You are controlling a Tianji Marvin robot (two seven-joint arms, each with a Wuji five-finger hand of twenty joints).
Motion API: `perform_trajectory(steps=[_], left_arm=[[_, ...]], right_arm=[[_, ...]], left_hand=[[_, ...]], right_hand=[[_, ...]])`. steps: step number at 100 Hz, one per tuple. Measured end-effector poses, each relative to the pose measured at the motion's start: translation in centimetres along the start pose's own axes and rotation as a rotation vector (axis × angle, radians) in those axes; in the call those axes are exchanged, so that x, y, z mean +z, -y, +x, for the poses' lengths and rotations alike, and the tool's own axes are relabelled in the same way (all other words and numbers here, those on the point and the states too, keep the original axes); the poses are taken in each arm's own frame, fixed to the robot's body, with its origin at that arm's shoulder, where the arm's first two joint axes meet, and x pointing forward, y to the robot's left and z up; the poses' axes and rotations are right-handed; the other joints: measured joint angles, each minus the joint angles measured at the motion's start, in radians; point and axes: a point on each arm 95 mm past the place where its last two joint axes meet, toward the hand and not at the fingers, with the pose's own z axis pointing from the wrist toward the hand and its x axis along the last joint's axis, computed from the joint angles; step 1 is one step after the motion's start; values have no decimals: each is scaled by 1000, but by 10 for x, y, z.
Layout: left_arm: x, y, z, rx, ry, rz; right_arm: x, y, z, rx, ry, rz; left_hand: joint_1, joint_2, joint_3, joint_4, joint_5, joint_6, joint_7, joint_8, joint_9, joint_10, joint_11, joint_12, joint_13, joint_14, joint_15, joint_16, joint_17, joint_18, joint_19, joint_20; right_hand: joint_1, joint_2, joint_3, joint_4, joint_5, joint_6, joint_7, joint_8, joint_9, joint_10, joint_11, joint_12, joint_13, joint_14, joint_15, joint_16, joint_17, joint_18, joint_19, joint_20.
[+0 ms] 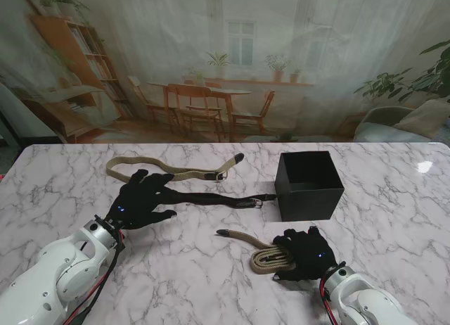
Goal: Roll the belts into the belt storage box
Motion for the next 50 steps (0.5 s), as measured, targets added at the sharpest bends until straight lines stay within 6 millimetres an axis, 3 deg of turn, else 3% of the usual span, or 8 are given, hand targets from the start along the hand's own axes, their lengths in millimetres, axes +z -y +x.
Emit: perform_trajectory(steps=[23, 31, 45, 50], left_arm=[[0, 0, 0, -1, 1, -1], [0, 0, 0, -1, 0, -3], [1, -1, 1, -4, -1, -6], [1, -1, 1, -4, -2, -8]], right_arm=[[1, 1, 2, -1, -4, 6], [3, 1, 3, 1, -7, 1], [5, 2, 4, 8, -10, -12], [6, 2, 4, 13, -11, -16]], left_hand=[[0, 0, 0, 0, 0, 0, 0, 0, 0, 0, 0, 0, 0, 0, 0, 0, 0, 0, 0, 0], [0, 0, 0, 0, 0, 0, 0, 0, 0, 0, 0, 0, 0, 0, 0, 0, 0, 0, 0, 0], [0, 0, 0, 0, -14, 0, 0, 0, 0, 0, 0, 0, 0, 0, 0, 0, 0, 0, 0, 0], [0, 0, 0, 0, -13, 0, 0, 0, 0, 0, 0, 0, 0, 0, 0, 0, 0, 0, 0, 0]], right_hand=[[1, 0, 0, 0, -12, 0, 5, 0, -13, 1, -1, -14, -12, 24, -31, -18, -1, 1, -7, 0], [21, 0, -14, 2, -9, -3, 62, 39, -13, 1, -1, -14, -12, 29, -31, -20, -1, 1, -7, 0], [71, 29, -21, 13, 18, -99, 174, 134, -12, 0, 2, -14, -11, 29, -31, -20, 0, 2, -7, -6], [91, 38, 24, 13, 24, -136, 198, 157, 4, -2, 4, -14, -10, 28, -31, -20, 2, 2, -7, -8]])
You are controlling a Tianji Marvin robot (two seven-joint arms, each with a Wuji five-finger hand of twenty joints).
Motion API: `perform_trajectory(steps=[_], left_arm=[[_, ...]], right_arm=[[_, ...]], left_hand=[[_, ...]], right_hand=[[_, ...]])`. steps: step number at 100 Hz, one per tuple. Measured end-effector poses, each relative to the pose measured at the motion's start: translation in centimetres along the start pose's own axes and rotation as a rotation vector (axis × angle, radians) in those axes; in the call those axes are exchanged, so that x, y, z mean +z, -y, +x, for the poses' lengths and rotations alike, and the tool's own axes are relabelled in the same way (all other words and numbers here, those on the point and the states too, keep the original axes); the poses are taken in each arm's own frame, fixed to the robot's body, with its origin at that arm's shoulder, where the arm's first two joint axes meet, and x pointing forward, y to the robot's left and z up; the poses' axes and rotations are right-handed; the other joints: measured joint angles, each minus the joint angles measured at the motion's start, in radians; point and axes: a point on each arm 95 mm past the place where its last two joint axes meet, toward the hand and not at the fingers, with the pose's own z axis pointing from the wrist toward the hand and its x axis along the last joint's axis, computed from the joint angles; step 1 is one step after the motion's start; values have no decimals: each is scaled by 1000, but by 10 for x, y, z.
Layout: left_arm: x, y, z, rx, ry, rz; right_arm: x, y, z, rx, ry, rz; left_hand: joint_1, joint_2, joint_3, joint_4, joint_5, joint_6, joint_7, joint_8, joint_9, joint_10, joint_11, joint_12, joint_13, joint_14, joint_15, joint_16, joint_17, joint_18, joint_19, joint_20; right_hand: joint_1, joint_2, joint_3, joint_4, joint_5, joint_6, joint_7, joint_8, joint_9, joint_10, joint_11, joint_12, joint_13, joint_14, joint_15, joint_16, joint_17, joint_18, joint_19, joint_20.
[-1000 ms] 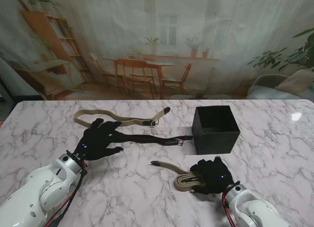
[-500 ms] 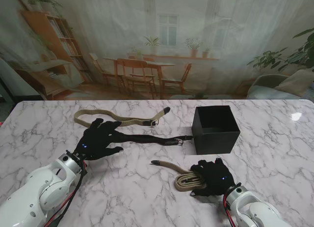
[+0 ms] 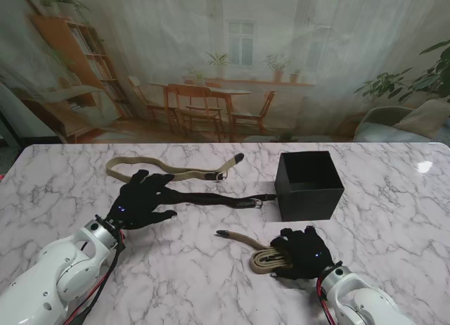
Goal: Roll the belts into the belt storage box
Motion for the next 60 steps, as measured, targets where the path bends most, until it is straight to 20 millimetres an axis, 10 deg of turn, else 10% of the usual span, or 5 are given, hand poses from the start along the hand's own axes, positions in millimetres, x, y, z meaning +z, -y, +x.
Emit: perform_trajectory(steps=[23, 60], left_arm=[[0, 0, 0, 0, -1, -1], [6, -3, 5, -15, -18, -40]], right_arm=[[2, -1, 0, 13, 1, -25], [2, -2, -1, 28, 9, -26]], left_hand=[[0, 0, 0, 0, 0, 0, 0, 0, 0, 0, 0, 0, 0, 0, 0, 0, 0, 0, 0, 0], [0, 0, 0, 0, -23, 1, -10, -10, 1, 0, 0, 0, 1, 0, 0, 0, 17, 0, 0, 0]], right_hand=[[114, -14, 38, -152, -18, -36, 117, -118, 180, -62, 41, 30, 74, -25, -1, 5, 37, 1, 8, -4], [120, -43, 36, -156, -3, -49, 159, -133, 232, -72, 45, 50, 87, -48, -1, 22, 43, 1, 8, -4]])
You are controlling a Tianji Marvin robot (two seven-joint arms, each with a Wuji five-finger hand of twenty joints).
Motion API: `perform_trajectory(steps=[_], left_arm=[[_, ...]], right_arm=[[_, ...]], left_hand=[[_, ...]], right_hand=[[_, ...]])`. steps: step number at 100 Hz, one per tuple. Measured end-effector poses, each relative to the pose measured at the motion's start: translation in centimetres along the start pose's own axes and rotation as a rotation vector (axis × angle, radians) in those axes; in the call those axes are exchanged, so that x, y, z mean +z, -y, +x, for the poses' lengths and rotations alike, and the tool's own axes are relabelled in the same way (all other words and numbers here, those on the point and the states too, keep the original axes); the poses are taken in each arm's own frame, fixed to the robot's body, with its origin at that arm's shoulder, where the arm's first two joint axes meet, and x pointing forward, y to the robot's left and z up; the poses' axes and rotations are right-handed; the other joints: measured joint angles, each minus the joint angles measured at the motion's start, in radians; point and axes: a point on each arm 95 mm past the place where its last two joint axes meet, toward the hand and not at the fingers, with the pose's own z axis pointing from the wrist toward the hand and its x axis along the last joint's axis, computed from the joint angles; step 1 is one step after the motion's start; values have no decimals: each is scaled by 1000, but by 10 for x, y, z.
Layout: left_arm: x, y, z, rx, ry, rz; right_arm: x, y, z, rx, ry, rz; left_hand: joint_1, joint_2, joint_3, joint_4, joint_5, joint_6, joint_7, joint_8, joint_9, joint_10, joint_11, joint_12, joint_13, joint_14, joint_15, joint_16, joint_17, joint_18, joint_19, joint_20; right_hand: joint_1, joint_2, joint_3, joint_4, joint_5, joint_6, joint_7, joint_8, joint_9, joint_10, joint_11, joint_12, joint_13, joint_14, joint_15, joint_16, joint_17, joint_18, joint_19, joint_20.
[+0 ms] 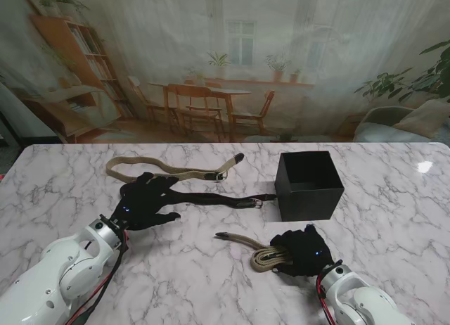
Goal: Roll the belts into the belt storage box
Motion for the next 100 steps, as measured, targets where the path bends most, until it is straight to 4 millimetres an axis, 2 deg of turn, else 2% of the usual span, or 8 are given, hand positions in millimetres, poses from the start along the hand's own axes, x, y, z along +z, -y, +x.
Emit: perform_trajectory(steps=[11, 17, 38, 43, 55, 80, 94, 100], left_arm=[[2, 0, 2, 1, -9, -9], [3, -1, 3, -2, -13, -19], [15, -10, 12, -64, -48, -90], [20, -13, 15, -70, -63, -114], [31, -19, 26, -79, -107, -164], [56, -33, 50, -125, -201, -273], [66, -38, 57, -127, -226, -311], [69, -39, 57, -128, -223, -322]], right_arm=[[1, 0, 1, 6, -9, -2], [1, 0, 1, 8, -16, -1], [5, -2, 5, 16, -42, -3], [6, -3, 5, 22, -48, 0], [8, -5, 7, 26, -65, 7], [10, -7, 11, 36, -84, 20], [11, -8, 12, 36, -90, 24], [11, -8, 13, 37, -91, 25]], left_hand=[[0, 0, 0, 0, -24, 1, -18, -13, 1, 0, 0, 0, 37, 1, 0, 4, 14, 1, 21, 0], [0, 0, 0, 0, -39, 1, -39, -25, 2, 0, 0, -7, 45, 1, 0, 4, 23, 1, 44, 2], [-1, -5, 0, 0, -147, 46, -131, -113, 27, 23, 1, -18, 142, 23, 51, 71, 95, 11, 316, 100], [-3, -46, -6, 0, -160, 58, -152, -139, 27, 28, 1, -22, 162, 23, 72, 97, 111, 11, 375, 113], [-16, -81, -6, 0, -207, 78, -176, -172, 27, 43, 1, -23, 172, 23, 91, 126, 124, 10, 425, 125], [-63, -162, -1, 0, -219, 97, -195, -225, 0, 110, -49, -80, 174, 23, 95, 139, 136, -7, 461, 125], [-59, -190, 4, 0, -219, 97, -195, -233, 0, 110, -59, -90, 174, 22, 112, 151, 153, -14, 487, 125], [-12, -187, 9, 0, -217, 97, -149, -204, 2, 111, -59, -90, 185, 21, 133, 166, 168, -20, 512, 134]], right_hand=[[1, 0, 0, 0, 2, 0, 0, 0, 13, -1, 0, 1, 0, 8, 0, 0, 0, 0, 0, 0], [34, -11, -1, -17, 2, 0, 0, -1, 38, -13, 0, 4, 5, 11, 0, 0, 6, 0, 1, 0], [50, -43, -1, -20, 33, 0, 0, -13, 83, -25, 0, 12, 37, 11, 0, 3, 19, 0, 6, 0], [50, -43, -1, -25, 34, 0, 0, -13, 91, -26, 0, 12, 37, 11, 0, 5, 20, 0, 6, 0], [50, -44, -1, -26, 37, 0, 0, -14, 92, -26, 0, 14, 37, 11, 0, 10, 20, 0, 6, 0], [50, -52, 0, -26, 48, 0, 0, -14, 98, -26, 0, 15, 38, 11, 0, 12, 20, 0, 6, -4], [50, -52, 0, -26, 48, 0, 0, -14, 98, -26, 0, 17, 38, 11, 0, 12, 20, 0, 6, -5], [50, -52, 0, -26, 48, 0, 0, -14, 98, -26, 0, 21, 38, 11, 0, 12, 20, 0, 6, -5]])
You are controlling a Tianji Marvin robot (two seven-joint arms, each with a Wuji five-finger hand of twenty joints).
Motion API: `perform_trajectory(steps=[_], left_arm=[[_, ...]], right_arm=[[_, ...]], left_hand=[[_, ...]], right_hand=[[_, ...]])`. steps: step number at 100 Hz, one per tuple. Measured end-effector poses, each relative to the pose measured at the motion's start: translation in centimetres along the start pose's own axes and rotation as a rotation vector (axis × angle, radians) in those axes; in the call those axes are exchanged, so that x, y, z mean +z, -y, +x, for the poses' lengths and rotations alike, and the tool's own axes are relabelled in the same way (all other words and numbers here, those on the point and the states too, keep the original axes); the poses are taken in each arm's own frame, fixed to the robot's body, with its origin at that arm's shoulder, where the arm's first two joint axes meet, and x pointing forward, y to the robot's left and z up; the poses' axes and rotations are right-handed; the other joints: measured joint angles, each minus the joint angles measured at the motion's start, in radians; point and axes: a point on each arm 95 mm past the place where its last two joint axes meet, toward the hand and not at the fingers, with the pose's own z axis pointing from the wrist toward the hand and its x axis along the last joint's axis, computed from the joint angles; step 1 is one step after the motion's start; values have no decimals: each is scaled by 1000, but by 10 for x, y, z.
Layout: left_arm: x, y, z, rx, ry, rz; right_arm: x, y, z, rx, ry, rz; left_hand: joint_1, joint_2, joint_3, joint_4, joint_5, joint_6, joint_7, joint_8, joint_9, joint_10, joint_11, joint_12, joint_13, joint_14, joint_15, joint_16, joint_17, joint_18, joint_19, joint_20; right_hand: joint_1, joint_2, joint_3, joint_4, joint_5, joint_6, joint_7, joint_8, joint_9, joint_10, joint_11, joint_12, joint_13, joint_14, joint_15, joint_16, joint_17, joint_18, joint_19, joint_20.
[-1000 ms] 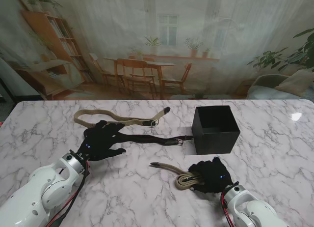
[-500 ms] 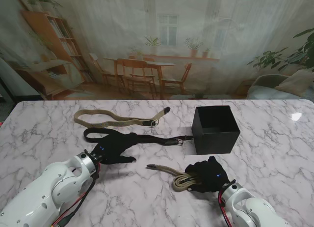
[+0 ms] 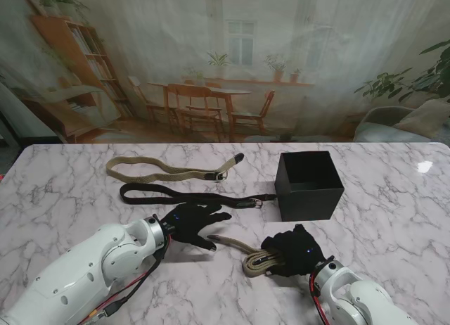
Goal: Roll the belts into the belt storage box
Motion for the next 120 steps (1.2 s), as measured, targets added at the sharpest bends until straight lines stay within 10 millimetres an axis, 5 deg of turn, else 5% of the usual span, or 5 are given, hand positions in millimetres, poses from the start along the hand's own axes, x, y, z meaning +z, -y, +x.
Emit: perform_trajectory(steps=[13, 20, 27, 51, 120], left_arm=[[4, -2, -1, -39, 15, -26], [7, -4, 0, -40, 11, -39], [10, -8, 0, -29, 6, -51], [16, -13, -3, -13, 15, -67], [4, -17, 26, -40, -117, -131]], right_arm=[[1, 0, 1, 3, -2, 1], [2, -1, 2, 5, -3, 4], [3, -1, 3, 9, -5, 6], [4, -3, 4, 17, -6, 10], [13, -6, 10, 25, 52, 9]], left_hand=[[101, 8, 20, 9, 53, 7, 219, 221, 89, -2, 75, 70, 62, -8, 31, 22, 44, -10, 39, 0], [161, 7, 42, 19, 147, 8, 368, 379, 142, -29, 141, 114, 99, -15, 42, 23, 63, -16, 51, -8], [192, -9, 40, 19, 189, -16, 444, 433, 148, -49, 174, 134, 99, -25, 42, 23, 63, -20, 51, -12], [296, -31, 44, 19, 285, -36, 652, 416, 148, -64, 211, 143, 94, -35, 67, 40, 65, -20, 64, -36], [294, -63, 42, 28, 346, -27, 680, 403, 146, -81, 198, 143, 2, -9, 6, -10, -23, -6, 35, -47]], right_hand=[[0, 0, 0, 0, 1, 0, 0, 0, 0, 0, 0, 3, 1, 0, 0, 1, 0, 0, 0, 0], [-2, 0, 0, 0, 2, 0, 0, 0, 6, 0, 0, 3, 1, 0, 0, 11, 0, 0, 0, 0], [-3, 0, 0, 0, 3, 0, 0, -1, 7, 0, 0, 4, 1, 0, 0, 13, 0, 0, 0, 0], [-21, 0, 0, 0, 14, 0, 0, -10, 13, 0, 0, 6, 10, 0, 0, 12, 0, 0, 1, 0], [-31, 10, -42, 0, 108, 91, 21, -37, 65, 0, 3, 17, 51, -18, 75, 48, -3, 13, 3, -2]])
